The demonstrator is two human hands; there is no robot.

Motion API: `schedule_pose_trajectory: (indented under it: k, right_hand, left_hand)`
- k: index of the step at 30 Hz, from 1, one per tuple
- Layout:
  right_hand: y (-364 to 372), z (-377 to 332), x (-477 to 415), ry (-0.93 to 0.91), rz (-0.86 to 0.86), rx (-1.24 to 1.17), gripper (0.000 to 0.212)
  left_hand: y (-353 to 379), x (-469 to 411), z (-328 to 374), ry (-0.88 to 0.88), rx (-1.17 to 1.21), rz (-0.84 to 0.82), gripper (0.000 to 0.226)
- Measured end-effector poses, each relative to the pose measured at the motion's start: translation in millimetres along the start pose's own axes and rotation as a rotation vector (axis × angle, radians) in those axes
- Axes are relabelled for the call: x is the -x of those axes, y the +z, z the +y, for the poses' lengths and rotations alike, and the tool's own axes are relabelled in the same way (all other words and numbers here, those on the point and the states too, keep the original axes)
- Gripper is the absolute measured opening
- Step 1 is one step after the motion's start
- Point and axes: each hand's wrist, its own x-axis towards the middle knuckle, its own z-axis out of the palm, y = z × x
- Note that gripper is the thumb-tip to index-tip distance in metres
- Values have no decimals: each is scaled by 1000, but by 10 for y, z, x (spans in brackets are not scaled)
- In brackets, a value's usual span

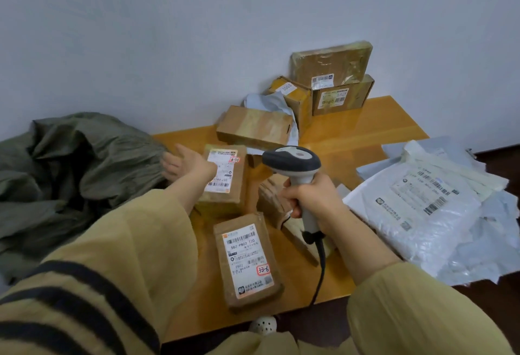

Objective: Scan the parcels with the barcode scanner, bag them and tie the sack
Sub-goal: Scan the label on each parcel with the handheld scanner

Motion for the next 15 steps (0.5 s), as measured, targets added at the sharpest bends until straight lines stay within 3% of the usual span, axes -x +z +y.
schedule_pose_trajectory:
  k: [7, 15]
  right_hand:
    - [-125, -127, -389, 87, 26, -171, 11]
    - [-307, -114, -729, 153, 125, -321, 10]
  left_hand:
    - [433, -261, 785, 814, -446, -165, 100]
    - [999, -571, 1641, 1140, -828, -391, 122]
